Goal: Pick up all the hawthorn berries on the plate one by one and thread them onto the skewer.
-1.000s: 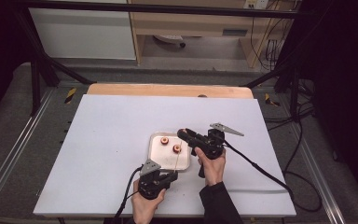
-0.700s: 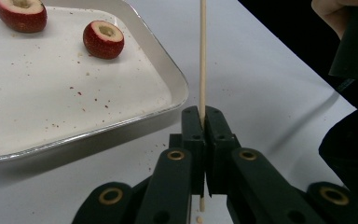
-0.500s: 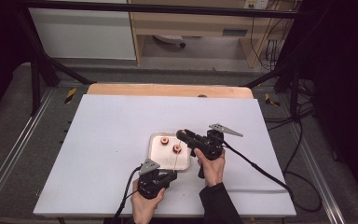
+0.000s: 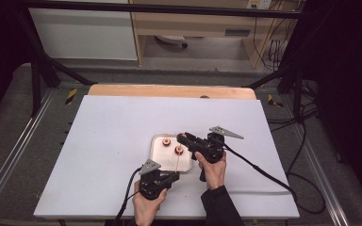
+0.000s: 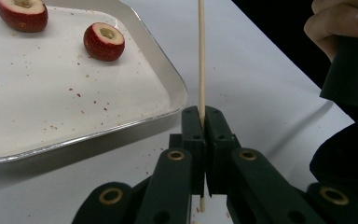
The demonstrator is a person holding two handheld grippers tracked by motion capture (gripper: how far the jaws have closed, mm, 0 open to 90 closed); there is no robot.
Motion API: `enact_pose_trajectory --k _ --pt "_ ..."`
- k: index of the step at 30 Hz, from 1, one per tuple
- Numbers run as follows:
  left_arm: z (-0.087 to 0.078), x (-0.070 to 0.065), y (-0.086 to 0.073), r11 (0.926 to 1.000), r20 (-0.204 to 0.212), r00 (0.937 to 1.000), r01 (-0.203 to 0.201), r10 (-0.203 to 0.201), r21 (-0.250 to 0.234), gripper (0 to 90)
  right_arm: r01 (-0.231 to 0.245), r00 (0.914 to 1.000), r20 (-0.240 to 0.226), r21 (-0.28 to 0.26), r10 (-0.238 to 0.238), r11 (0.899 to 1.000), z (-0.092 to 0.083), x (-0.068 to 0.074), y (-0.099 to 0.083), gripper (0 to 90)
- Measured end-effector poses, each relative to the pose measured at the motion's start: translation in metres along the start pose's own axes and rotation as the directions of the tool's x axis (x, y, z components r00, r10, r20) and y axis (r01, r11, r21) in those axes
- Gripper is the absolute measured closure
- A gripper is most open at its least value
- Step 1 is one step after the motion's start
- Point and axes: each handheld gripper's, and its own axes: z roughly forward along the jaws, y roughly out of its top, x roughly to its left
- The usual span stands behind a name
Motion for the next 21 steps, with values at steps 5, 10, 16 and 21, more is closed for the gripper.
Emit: enact_pose_trajectory --k 5,10,16,21 --pt "0.0 0.001 0.004 1.0 -0.001 1.0 0.006 -0.006 -0.002 88.2 0.03 0.9995 -0.013 0.024 -0.03 0.999 0.0 0.0 -0.003 59.8" --pt "-0.001 0.001 0.012 1.0 -0.014 0.9999 -0.006 0.006 -0.004 88.3 0.034 0.9992 -0.023 0.052 -0.033 0.998 0.001 0.0 -0.006 59.9" --pt "0.001 0.003 0.014 0.9998 -0.022 0.9996 -0.015 0.015 0.014 88.3 0.06 0.9981 -0.017 0.081 -0.059 0.995 0.0 0.001 -0.01 59.9" --pt "0.002 0.006 0.022 0.9993 -0.044 0.9985 -0.032 0.032 0.018 88.3 0.071 0.9971 -0.037 0.124 -0.067 0.99 0.003 0.002 -0.017 59.9"
